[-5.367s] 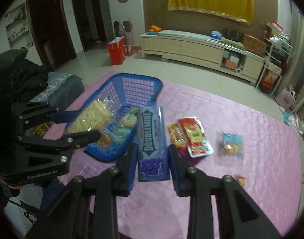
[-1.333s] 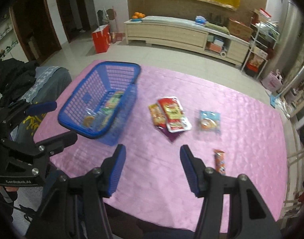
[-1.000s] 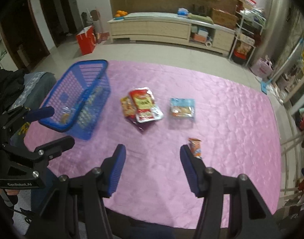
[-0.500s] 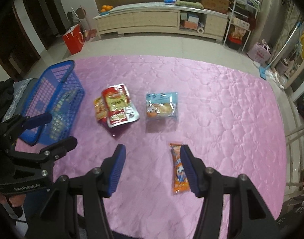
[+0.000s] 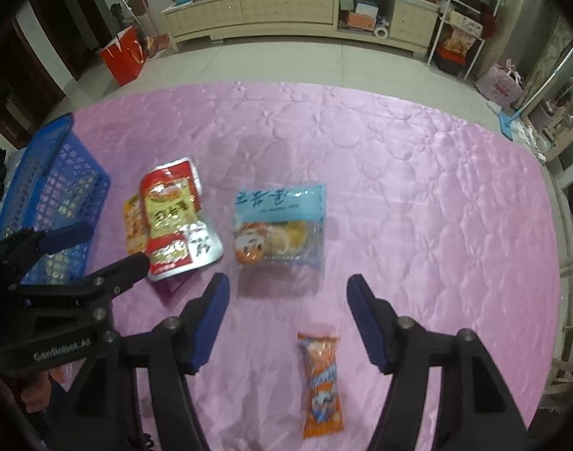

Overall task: Organize snacks
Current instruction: 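Move both tools back to the red snack bag and blue bread packet, then grasp the red-and-yellow snack bag with the left tool while the right tool grasps the blue bread packet, then lift and carry both packets with both tools over the blue basket, then open the left tool to drop the red bag while the right tool lowers the bread packet into the basket, then move both tools back toward the yellow bag and orange stick snack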

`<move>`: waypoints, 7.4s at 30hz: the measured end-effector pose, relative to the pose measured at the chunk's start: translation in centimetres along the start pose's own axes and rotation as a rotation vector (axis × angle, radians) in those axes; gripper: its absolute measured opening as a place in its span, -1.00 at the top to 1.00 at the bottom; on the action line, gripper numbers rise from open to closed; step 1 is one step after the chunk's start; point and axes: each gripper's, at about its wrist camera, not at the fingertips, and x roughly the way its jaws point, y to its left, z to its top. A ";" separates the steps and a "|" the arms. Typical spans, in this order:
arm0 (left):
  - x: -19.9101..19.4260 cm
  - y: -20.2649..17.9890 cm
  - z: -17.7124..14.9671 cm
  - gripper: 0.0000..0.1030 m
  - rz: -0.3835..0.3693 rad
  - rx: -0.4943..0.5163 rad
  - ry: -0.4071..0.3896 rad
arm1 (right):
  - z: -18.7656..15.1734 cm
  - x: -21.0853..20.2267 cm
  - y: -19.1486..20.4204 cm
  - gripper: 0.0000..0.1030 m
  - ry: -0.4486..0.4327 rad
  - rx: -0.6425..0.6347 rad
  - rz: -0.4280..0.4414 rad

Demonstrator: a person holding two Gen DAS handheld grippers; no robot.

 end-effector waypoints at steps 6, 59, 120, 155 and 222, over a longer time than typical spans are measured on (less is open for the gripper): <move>4.0 0.4 2.0 -0.58 0.024 -0.077 0.081 | 1.4 2.9 -1.0 -0.36 0.025 0.025 0.029; 4.4 -2.2 0.4 0.59 0.007 0.070 0.047 | 2.5 5.6 -0.3 -0.49 0.022 0.072 0.097; -20.3 12.9 -9.1 0.69 -0.041 0.027 -0.251 | -2.4 -10.5 19.5 -0.41 -0.127 -0.181 0.097; -8.9 15.4 -7.1 0.42 -0.016 -0.004 -0.032 | -1.3 -4.5 20.3 -0.41 -0.007 -0.152 0.129; -13.4 35.5 -12.8 -0.17 0.027 -0.171 -0.101 | 3.2 -2.7 34.8 -0.77 0.039 -0.139 0.145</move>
